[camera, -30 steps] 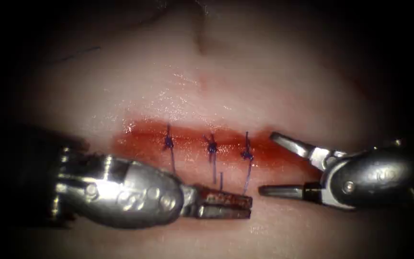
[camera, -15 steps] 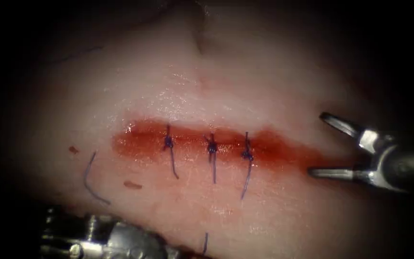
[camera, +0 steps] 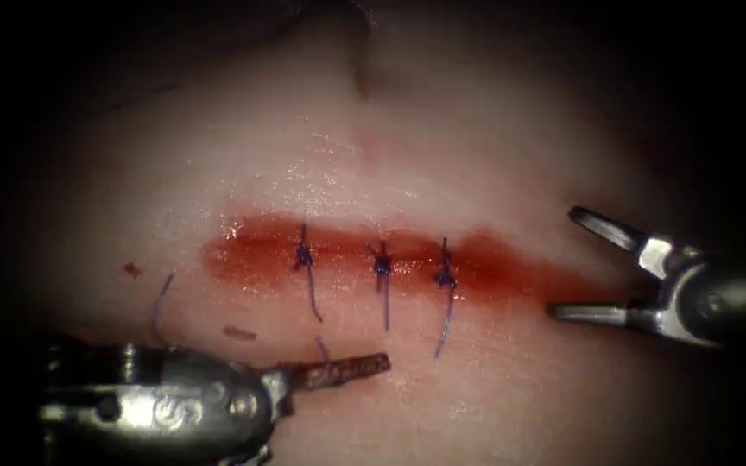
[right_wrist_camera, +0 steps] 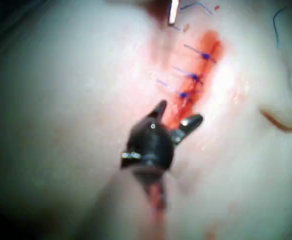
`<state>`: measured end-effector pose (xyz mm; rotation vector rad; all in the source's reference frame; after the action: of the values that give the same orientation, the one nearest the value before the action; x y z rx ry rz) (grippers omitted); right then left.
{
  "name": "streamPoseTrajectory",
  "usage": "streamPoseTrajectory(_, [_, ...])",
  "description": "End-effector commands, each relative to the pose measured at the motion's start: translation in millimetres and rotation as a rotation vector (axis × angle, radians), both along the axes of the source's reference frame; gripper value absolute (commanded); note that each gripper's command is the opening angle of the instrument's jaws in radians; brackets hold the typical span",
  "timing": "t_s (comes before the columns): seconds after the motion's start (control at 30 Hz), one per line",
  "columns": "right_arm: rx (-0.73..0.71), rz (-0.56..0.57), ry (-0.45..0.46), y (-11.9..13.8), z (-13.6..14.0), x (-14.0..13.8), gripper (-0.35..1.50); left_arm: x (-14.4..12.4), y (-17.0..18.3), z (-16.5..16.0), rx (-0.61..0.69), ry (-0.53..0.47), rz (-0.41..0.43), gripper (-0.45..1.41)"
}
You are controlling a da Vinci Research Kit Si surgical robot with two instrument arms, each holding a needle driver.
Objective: Wound Closure
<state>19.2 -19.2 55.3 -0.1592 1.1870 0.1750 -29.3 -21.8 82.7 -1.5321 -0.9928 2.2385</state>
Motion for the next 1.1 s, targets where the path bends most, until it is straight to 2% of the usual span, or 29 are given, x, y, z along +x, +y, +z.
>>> streamPoseTrajectory(0.03, [0.003, -0.002, 0.002, -0.8, 0.5, 0.6, 1.45, 0.7, -0.8, 1.5, 0.046, 0.021, -0.003, 1.23])
streamPoseTrajectory(0.07, [0.003, -0.004, 0.004, -0.9, 0.5, 0.6, 1.45, 2.2, -1.1, 2.7, 0.078, 0.037, -0.005, 1.19])
streamPoseTrajectory(0.37, [0.012, -0.004, 0.009, -1.1, 0.7, 0.9, 1.43, 6.8, -2.2, 7.8, 0.144, 0.097, -0.034, 1.14])
streamPoseTrajectory(0.47, [0.018, -0.005, 0.013, -1.1, 0.6, 0.9, 1.43, 7.6, -2.0, 8.5, 0.150, 0.107, -0.045, 1.13])
streamPoseTrajectory(0.57, [0.018, -0.005, 0.013, -1.2, 0.6, 0.9, 1.43, 10.0, -1.8, 10.1, 0.163, 0.124, -0.061, 1.11])
streamPoseTrajectory(0.67, [0.019, -0.005, 0.013, -1.1, 0.6, 0.9, 1.43, 11.3, -1.6, 10.5, 0.159, 0.130, -0.072, 1.11])
streamPoseTrajectory(0.77, [0.024, -0.003, 0.014, -1.2, 0.6, 0.9, 1.43, 13.6, -1.1, 10.6, 0.145, 0.152, -0.090, 1.09])
streamPoseTrajectory(0.97, [0.024, -0.003, 0.014, -1.2, 0.5, 0.9, 1.43, 18.8, 0.8, 10.4, 0.108, 0.266, -0.103, 1.09])
streamPoseTrajectory(1.0, [0.024, -0.003, 0.014, -1.2, 0.5, 0.9, 1.43, 20.6, 1.5, 10.2, 0.110, 0.296, -0.120, 1.09])
streamPoseTrajectory(1.03, [0.024, -0.003, 0.014, -1.2, 0.5, 0.9, 1.43, 20.6, 1.5, 10.2, 0.110, 0.296, -0.120, 1.09])
streamPoseTrajectory(1.1, [0.025, -0.004, 0.012, -1.2, 0.5, 0.9, 1.42, 22.5, 2.9, 9.4, 0.082, 0.305, -0.146, 1.08])
